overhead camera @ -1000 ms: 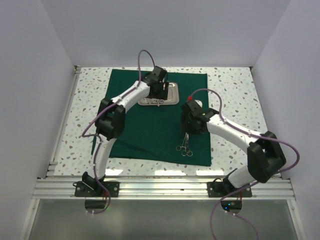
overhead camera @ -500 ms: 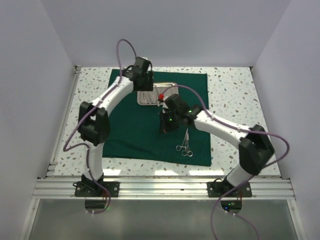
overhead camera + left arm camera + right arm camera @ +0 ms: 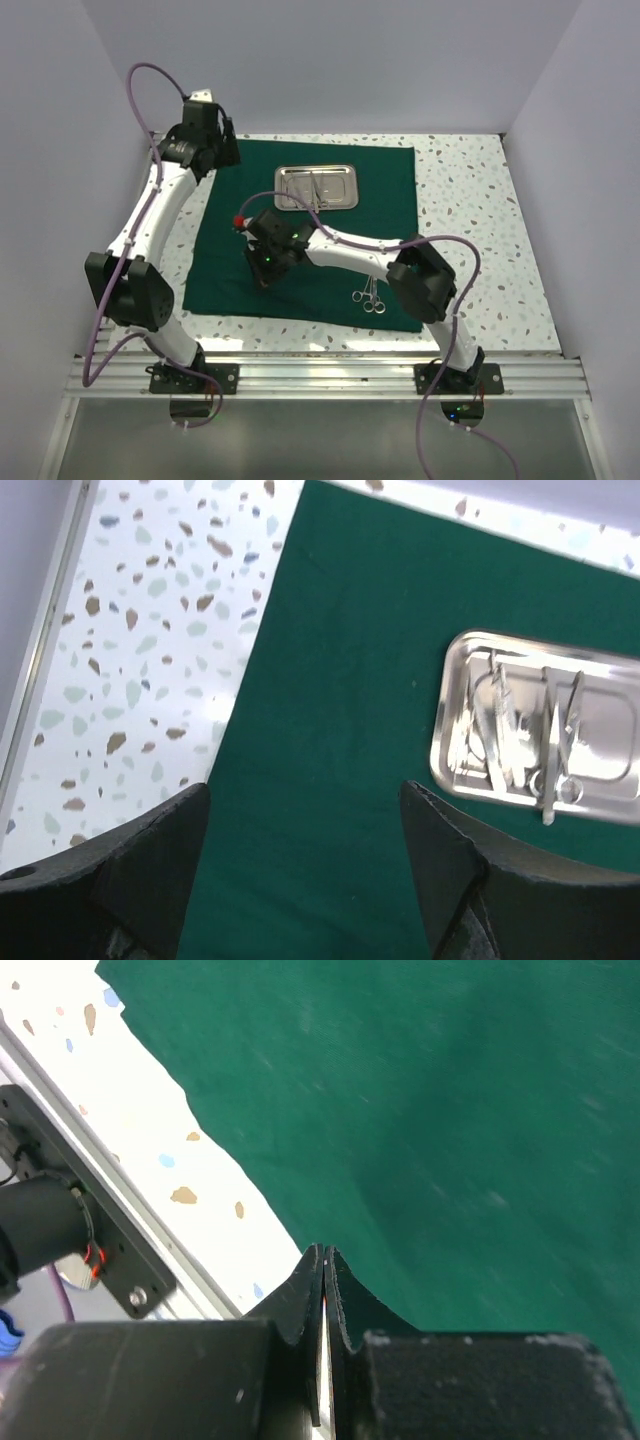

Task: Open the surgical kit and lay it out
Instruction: Move the surgical kit at the center of the board.

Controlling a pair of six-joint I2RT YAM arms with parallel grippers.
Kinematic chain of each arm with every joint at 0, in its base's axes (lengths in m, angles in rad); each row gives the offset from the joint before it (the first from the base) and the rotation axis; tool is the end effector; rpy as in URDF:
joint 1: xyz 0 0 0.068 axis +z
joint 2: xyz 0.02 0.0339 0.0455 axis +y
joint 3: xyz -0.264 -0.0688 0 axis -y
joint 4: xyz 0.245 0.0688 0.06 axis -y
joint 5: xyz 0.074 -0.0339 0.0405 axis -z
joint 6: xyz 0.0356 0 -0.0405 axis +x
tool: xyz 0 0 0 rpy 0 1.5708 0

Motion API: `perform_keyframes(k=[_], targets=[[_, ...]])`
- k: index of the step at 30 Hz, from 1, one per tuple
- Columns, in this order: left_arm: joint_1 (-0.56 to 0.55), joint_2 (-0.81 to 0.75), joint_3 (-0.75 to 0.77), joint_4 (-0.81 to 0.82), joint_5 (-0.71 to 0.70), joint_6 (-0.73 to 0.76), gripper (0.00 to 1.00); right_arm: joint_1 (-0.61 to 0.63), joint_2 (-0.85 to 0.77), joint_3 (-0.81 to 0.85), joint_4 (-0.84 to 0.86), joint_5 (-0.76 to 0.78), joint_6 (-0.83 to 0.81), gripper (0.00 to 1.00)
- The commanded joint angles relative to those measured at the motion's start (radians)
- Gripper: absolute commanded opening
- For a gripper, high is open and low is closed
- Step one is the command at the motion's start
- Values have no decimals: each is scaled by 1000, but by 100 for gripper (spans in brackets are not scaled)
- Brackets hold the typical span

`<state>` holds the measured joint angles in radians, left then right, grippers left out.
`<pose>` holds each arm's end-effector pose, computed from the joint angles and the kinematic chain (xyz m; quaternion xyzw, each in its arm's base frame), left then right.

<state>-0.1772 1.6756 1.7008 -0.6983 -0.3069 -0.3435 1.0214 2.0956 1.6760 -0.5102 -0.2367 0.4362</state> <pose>0.3714 -0.0556 0.3749 -0.1400 0.8818 0.0227 0.4498 0.2359 0.4013 0.2099 -0.3075 0.8917 0.2919 0.1587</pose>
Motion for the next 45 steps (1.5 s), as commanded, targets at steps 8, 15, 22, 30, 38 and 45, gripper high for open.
perform_keyframes(k=[8,15,22,30,38,45], targets=[[15,-211,-200,-17,-3,43,81,11,237,152,-7,20,27,0],[22,-261,-237,-24,-12,64,82,52,245,88,-11,46,45,0],[24,-260,-248,0,9,60,82,155,216,-39,-132,25,79,0],[24,-244,-263,17,46,46,82,181,179,-78,-240,89,35,0],[24,-162,-198,43,106,46,83,69,143,287,-398,284,-17,83],[-50,27,-57,85,150,60,84,-99,25,593,-550,327,-73,84]])
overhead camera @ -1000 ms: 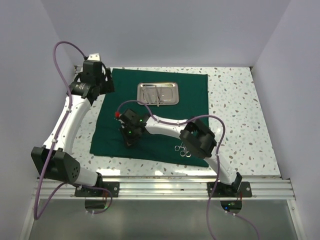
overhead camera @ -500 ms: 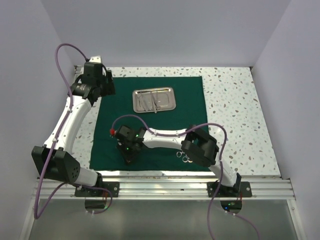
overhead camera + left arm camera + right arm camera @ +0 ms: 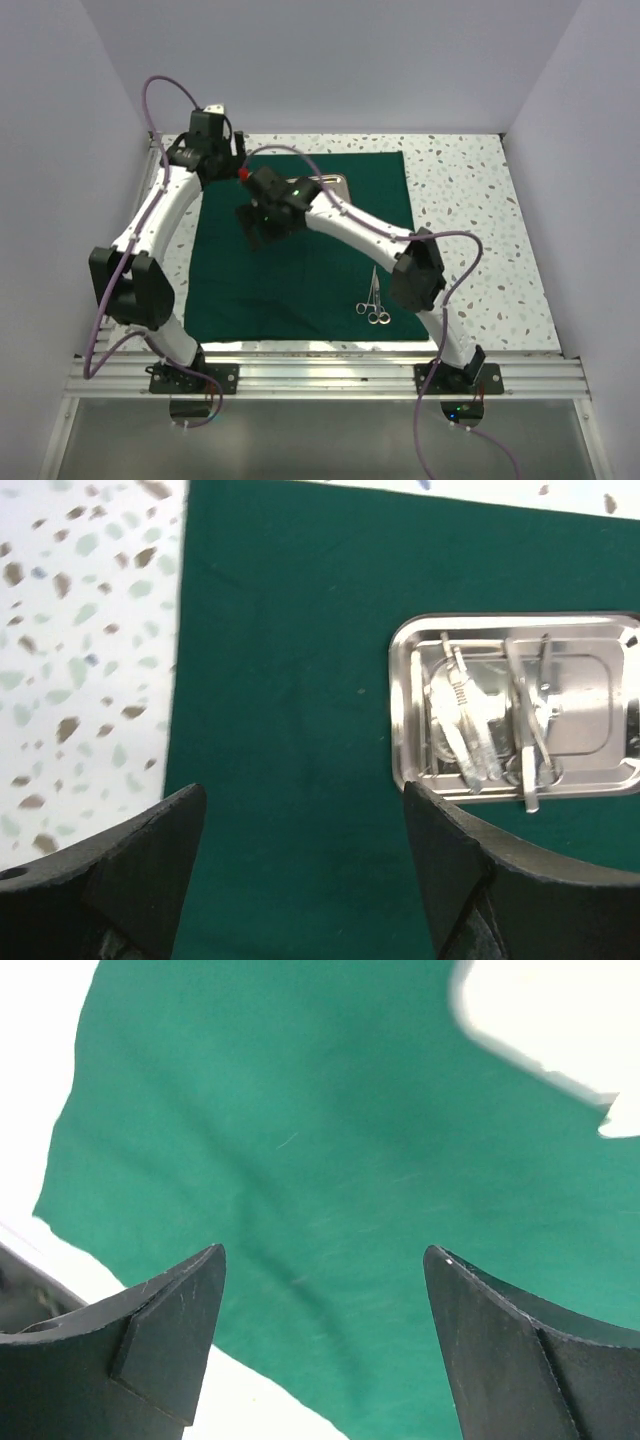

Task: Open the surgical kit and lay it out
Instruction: Move the surgical kit at the center of the board, then pick up the medical item from the container.

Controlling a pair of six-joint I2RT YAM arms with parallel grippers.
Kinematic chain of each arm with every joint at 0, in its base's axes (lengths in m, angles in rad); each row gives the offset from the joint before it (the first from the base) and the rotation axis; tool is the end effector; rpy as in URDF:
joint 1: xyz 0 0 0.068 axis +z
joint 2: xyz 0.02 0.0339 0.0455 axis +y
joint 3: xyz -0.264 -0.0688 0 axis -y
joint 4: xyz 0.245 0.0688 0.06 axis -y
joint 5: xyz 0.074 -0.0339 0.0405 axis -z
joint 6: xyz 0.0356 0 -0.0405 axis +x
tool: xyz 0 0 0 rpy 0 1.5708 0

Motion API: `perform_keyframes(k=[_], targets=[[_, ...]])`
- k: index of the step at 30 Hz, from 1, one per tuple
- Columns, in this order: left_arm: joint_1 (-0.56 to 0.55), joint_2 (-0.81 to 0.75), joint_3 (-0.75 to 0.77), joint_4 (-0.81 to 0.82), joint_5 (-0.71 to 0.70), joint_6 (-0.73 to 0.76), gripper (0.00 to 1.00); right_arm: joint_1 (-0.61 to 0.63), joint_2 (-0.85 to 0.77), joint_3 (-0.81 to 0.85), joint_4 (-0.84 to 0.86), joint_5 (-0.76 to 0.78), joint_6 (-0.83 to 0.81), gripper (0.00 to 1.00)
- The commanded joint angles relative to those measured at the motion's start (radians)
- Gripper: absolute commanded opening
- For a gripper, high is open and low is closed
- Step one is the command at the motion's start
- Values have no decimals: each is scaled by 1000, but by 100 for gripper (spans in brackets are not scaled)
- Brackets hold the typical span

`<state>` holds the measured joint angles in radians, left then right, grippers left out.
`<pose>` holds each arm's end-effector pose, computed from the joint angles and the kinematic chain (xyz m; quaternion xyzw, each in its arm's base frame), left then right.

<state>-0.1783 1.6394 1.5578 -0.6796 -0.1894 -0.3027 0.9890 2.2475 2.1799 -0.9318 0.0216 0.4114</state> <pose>0.3614 -0.0583 0.3415 -0.0940 0.9110 -0.0090 0.4015 0.2716 0.4115 0.2705 -0.2703 0.9205 0.1737 0.2222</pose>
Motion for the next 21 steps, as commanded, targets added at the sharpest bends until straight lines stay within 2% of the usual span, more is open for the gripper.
perform_keyframes(k=[1,3,7,12,16,21], targets=[[-65,126,140,61,30,22,84,-84,-155,69,-134,78,-54,84],[-116,198,197,54,19,16,84,-128,-262,15,-139,112,-71,84],[-168,408,361,15,24,-19,82,-185,-461,-263,-121,175,-80,85],[-228,574,456,9,42,-26,81,-254,-667,-573,-81,202,-31,85],[-276,620,447,-6,33,-26,80,-302,-723,-683,-70,219,9,86],[-297,594,352,37,45,-52,79,-361,-689,-686,-58,201,-2,86]])
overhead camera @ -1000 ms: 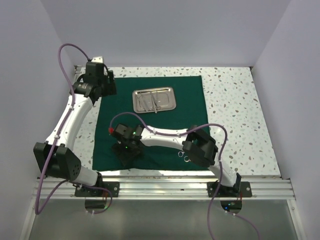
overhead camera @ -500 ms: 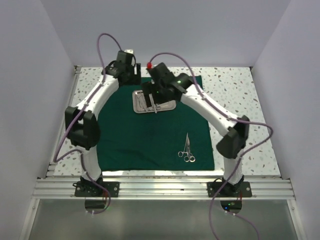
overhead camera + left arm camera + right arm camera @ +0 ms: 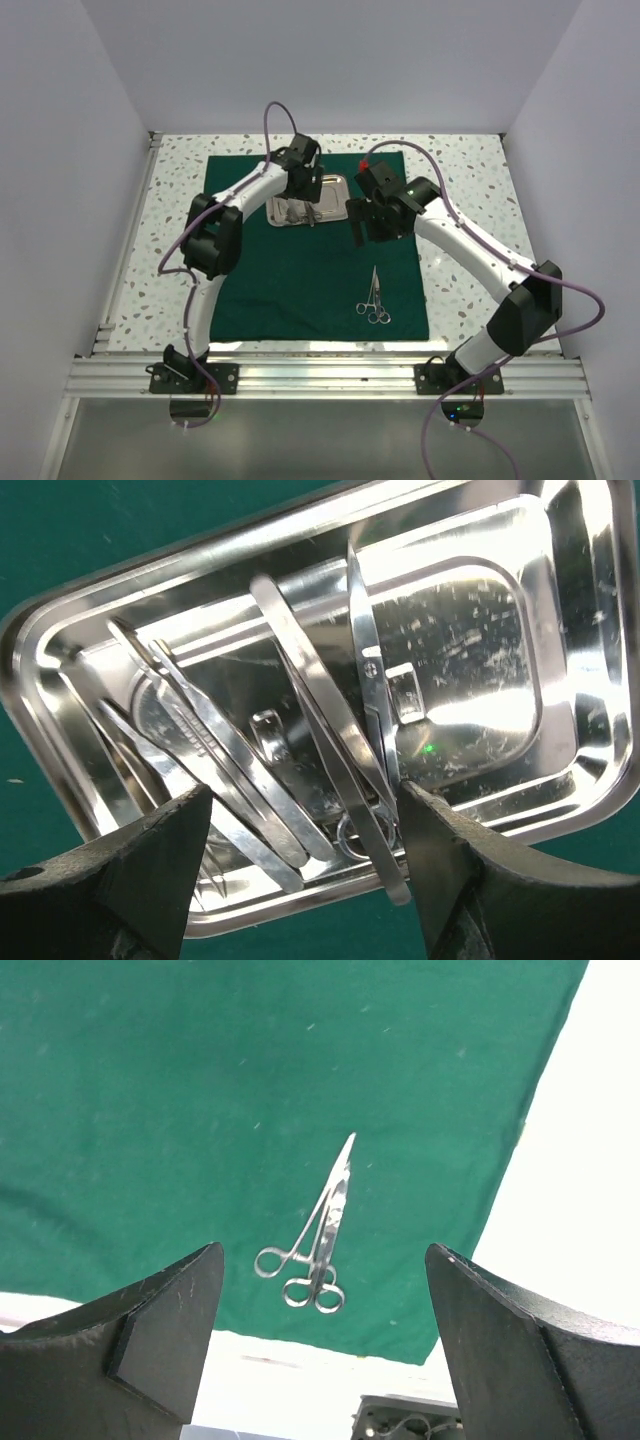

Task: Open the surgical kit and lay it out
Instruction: Pick up the medical item from the container.

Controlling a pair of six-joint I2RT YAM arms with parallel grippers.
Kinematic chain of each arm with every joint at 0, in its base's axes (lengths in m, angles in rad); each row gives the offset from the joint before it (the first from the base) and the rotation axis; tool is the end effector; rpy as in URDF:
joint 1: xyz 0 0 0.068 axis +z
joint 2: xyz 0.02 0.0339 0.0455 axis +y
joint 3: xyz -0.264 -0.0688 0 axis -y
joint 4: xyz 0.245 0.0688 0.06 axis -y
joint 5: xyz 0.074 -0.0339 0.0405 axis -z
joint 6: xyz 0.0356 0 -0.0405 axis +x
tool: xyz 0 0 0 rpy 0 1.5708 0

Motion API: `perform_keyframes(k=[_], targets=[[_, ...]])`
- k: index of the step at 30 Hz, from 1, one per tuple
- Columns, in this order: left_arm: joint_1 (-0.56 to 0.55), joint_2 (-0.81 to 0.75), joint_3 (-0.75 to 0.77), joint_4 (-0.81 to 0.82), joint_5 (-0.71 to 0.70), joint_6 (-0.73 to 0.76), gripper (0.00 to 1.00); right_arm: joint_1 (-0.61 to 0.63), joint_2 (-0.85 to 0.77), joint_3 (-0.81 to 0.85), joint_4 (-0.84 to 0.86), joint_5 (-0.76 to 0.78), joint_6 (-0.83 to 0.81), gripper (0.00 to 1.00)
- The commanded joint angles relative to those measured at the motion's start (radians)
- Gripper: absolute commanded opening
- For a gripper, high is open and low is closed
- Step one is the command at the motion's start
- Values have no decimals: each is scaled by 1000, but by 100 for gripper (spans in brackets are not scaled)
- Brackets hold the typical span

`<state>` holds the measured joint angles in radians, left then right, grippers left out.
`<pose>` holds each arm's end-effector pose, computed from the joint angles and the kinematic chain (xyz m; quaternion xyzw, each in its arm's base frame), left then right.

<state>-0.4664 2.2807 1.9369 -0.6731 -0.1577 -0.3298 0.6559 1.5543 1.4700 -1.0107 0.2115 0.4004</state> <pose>0.4494 -0.2200 0.1948 0.0440 0.9581 -0.0358 0.2806 0.2539 0.1860 0.3199 -0.0985 0.9617 0.0295 0.2541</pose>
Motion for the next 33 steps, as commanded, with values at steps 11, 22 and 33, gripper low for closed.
perform_keyframes(k=[11,22,33], targets=[[-43,19,0,9,20,-34,60,-122,148,174,9,-41,-69,86],[-43,80,16,14,47,-37,39,-168,181,145,14,-93,-58,84],[-41,106,273,-123,-2,-34,0,-180,231,185,7,-121,-51,83]])
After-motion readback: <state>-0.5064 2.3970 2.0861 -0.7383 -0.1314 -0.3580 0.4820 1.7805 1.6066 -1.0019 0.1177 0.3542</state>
